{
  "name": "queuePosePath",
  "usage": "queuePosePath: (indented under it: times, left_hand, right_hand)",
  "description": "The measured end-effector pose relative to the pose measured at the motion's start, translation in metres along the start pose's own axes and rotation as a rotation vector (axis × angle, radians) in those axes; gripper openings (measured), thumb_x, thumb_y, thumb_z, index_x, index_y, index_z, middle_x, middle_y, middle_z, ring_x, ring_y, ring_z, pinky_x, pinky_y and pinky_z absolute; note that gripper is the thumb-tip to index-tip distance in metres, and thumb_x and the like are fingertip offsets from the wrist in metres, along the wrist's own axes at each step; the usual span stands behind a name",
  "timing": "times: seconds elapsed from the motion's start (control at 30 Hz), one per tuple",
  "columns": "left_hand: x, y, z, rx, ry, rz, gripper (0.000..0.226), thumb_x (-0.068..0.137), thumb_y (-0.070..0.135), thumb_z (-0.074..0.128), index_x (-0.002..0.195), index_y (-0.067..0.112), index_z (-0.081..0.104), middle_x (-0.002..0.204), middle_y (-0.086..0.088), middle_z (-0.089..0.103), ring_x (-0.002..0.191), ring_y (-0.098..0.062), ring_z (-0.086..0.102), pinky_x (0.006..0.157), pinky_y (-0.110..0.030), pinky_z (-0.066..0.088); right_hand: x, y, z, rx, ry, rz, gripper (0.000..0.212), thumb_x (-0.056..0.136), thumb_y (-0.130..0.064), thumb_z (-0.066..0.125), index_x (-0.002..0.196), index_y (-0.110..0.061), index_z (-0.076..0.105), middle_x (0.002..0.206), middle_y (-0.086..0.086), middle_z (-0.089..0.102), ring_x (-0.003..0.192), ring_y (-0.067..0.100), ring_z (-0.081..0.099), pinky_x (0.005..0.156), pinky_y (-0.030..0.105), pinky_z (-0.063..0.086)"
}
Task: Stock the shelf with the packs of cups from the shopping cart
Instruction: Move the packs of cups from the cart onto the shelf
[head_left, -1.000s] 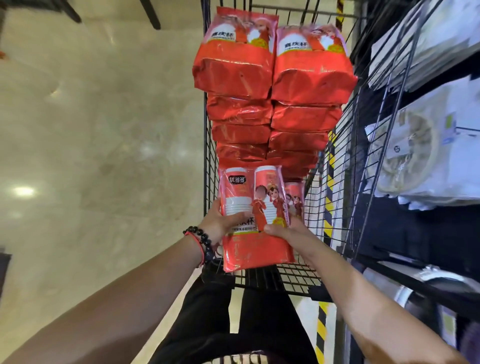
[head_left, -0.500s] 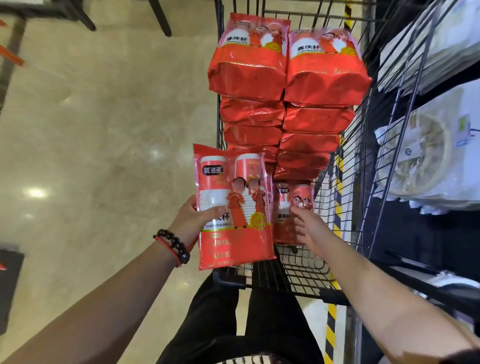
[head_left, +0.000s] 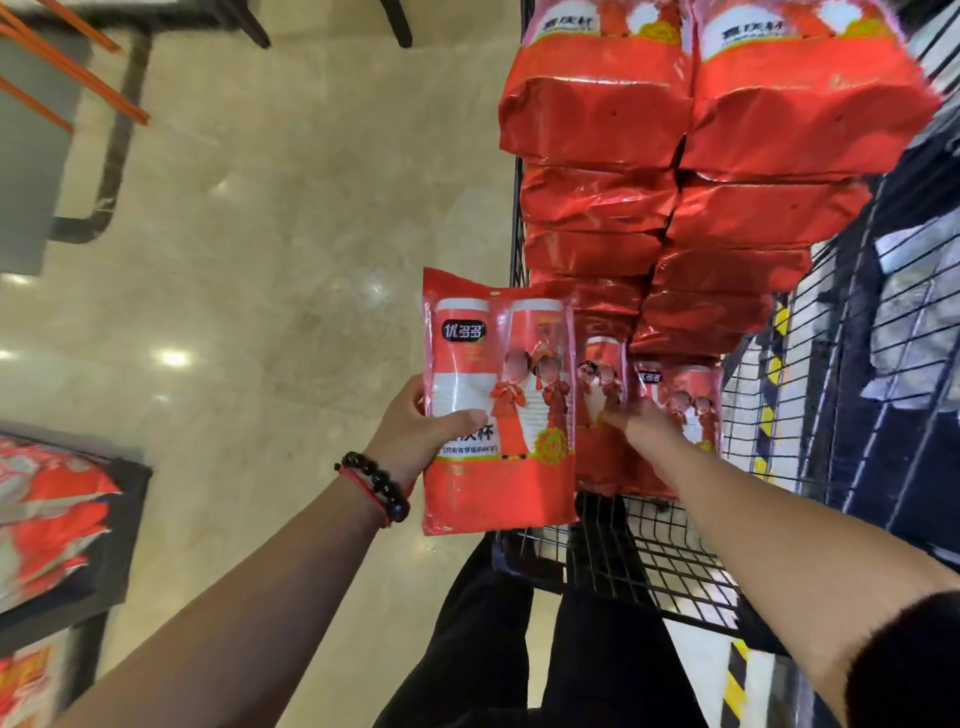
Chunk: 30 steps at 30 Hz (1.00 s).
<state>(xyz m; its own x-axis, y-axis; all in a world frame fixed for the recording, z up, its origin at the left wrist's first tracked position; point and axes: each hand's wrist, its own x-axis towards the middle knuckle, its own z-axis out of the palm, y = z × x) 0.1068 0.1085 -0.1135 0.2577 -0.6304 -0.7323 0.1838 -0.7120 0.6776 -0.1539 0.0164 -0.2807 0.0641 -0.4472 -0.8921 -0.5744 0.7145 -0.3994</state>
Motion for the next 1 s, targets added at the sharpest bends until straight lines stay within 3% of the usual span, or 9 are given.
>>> queuePosePath:
  times: [0.1, 0.2, 0.3, 0.4, 0.5, 0.77, 0.87, 0.93, 1.0]
  left_hand:
    - [0.003, -0.003, -0.007, 0.005, 0.001, 0.006, 0.090, 0.051, 0.029, 0.088, 0.131, 0.005, 0.053, 0.123, -0.020, 0.067, 0.110, -0.040, 0.066, 0.096, -0.062, 0.050]
    - [0.004, -0.006, -0.009, 0.001, -0.003, 0.006, 0.090, 0.052, 0.029, 0.089, 0.131, 0.006, 0.053, 0.124, -0.020, 0.067, 0.110, -0.041, 0.066, 0.096, -0.062, 0.051]
    - [0.004, -0.009, -0.007, -0.004, 0.008, 0.010, 0.089, 0.052, 0.029, 0.089, 0.131, 0.007, 0.053, 0.122, -0.019, 0.068, 0.108, -0.040, 0.068, 0.094, -0.062, 0.052]
    - [0.003, -0.010, -0.006, 0.001, 0.008, 0.019, 0.085, 0.052, 0.030, 0.089, 0.128, 0.008, 0.056, 0.119, -0.016, 0.070, 0.105, -0.037, 0.070, 0.093, -0.058, 0.054]
    - [0.001, -0.011, -0.005, -0.005, 0.019, 0.010, 0.083, 0.051, 0.030, 0.089, 0.126, 0.010, 0.058, 0.115, -0.013, 0.072, 0.101, -0.034, 0.072, 0.090, -0.056, 0.056]
    - [-0.009, -0.001, 0.007, -0.009, 0.036, -0.018, 0.084, 0.046, 0.035, 0.091, 0.121, 0.015, 0.061, 0.109, -0.008, 0.075, 0.095, -0.030, 0.074, 0.083, -0.049, 0.060]
    - [-0.016, 0.006, 0.021, 0.011, -0.008, -0.006, 0.085, 0.045, 0.035, 0.092, 0.122, 0.015, 0.061, 0.111, -0.009, 0.075, 0.096, -0.031, 0.074, 0.084, -0.050, 0.059]
    - [-0.017, 0.011, 0.028, 0.034, -0.011, 0.004, 0.087, 0.042, 0.037, 0.092, 0.121, 0.015, 0.061, 0.110, -0.008, 0.075, 0.094, -0.029, 0.074, 0.082, -0.048, 0.059]
    - [-0.022, 0.020, 0.042, 0.049, -0.050, 0.025, 0.090, 0.039, 0.039, 0.093, 0.121, 0.016, 0.061, 0.107, -0.006, 0.076, 0.091, -0.027, 0.075, 0.081, -0.047, 0.060]
  right_hand:
    - [0.010, -0.011, 0.012, 0.074, -0.033, 0.021, 0.074, 0.086, -0.048, 0.074, 0.148, -0.019, 0.046, 0.145, 0.012, 0.055, 0.132, 0.034, 0.051, 0.115, 0.043, 0.037]
    - [0.015, -0.015, 0.020, 0.085, 0.028, 0.088, 0.085, 0.083, -0.050, 0.076, 0.150, -0.012, 0.042, 0.148, 0.017, 0.050, 0.134, 0.036, 0.050, 0.108, 0.035, 0.040]
    - [0.013, -0.014, 0.021, 0.155, 0.057, 0.161, 0.095, 0.073, -0.050, 0.085, 0.148, -0.007, 0.044, 0.142, 0.020, 0.056, 0.127, 0.038, 0.056, 0.110, 0.047, 0.044]
    - [0.006, -0.013, 0.014, 0.276, -0.034, 0.174, 0.078, 0.067, -0.036, 0.091, 0.132, -0.009, 0.059, 0.117, 0.020, 0.071, 0.104, 0.037, 0.070, 0.098, 0.057, 0.053]
    - [-0.007, -0.013, 0.010, 0.298, -0.070, 0.179, 0.065, 0.065, -0.023, 0.093, 0.122, -0.014, 0.062, 0.102, 0.017, 0.076, 0.090, 0.034, 0.073, 0.088, 0.061, 0.057]
    - [-0.056, 0.011, -0.015, 0.159, 0.018, 0.013, 0.089, 0.067, -0.024, 0.093, 0.138, -0.021, 0.042, 0.119, 0.004, 0.065, 0.105, 0.028, 0.065, 0.091, 0.043, 0.055]
    - [-0.082, 0.021, -0.041, 0.201, 0.170, -0.031, 0.074, 0.064, -0.025, 0.095, 0.122, -0.023, 0.049, 0.119, 0.005, 0.068, 0.102, 0.026, 0.067, 0.093, 0.044, 0.055]
    - [-0.096, 0.021, -0.055, 0.265, 0.228, -0.058, 0.077, 0.062, -0.024, 0.095, 0.125, -0.020, 0.051, 0.116, 0.005, 0.069, 0.100, 0.024, 0.068, 0.084, 0.037, 0.056]
    - [-0.116, 0.026, -0.077, 0.315, 0.294, -0.108, 0.078, 0.061, -0.021, 0.095, 0.127, -0.017, 0.053, 0.116, 0.005, 0.070, 0.101, 0.025, 0.069, 0.085, 0.037, 0.056]
